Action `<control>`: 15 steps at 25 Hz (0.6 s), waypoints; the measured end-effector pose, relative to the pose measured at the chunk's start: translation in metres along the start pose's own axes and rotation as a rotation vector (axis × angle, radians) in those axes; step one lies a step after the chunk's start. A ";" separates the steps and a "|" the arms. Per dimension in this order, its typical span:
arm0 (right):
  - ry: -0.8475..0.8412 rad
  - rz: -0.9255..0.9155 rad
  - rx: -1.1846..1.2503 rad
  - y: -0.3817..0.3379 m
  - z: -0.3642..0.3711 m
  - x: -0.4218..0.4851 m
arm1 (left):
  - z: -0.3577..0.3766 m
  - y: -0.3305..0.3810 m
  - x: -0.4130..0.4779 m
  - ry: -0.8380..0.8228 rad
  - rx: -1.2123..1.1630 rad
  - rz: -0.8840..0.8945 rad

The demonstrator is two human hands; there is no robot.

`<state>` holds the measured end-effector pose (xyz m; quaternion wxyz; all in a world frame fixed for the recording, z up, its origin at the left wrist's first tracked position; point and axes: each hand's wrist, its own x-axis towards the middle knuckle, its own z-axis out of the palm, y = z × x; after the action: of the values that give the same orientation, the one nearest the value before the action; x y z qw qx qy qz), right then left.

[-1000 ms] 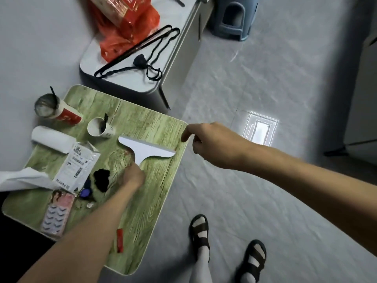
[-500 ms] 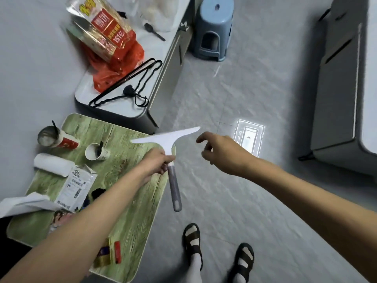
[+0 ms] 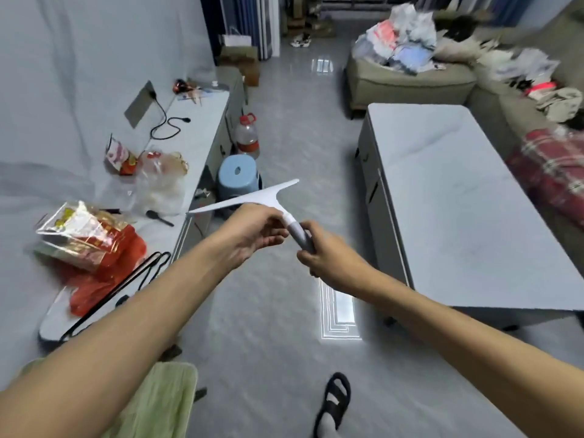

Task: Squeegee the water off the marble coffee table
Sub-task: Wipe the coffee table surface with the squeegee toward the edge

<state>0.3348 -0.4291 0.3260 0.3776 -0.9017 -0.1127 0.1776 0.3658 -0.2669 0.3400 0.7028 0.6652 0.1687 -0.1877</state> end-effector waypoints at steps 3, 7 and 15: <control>0.110 0.024 -0.166 0.036 -0.107 0.046 | 0.056 0.055 0.059 -0.008 0.289 0.071; 0.136 0.125 -0.298 0.067 -0.223 0.099 | 0.110 0.125 0.132 -0.051 0.777 0.298; 0.114 0.446 -0.151 0.158 -0.363 0.250 | 0.167 0.227 0.345 -0.285 1.495 0.451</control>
<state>0.7204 -0.6866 0.3895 0.2664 -0.9386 0.0977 0.1964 0.7756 -0.4370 0.3799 0.1056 0.9484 -0.2325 -0.1879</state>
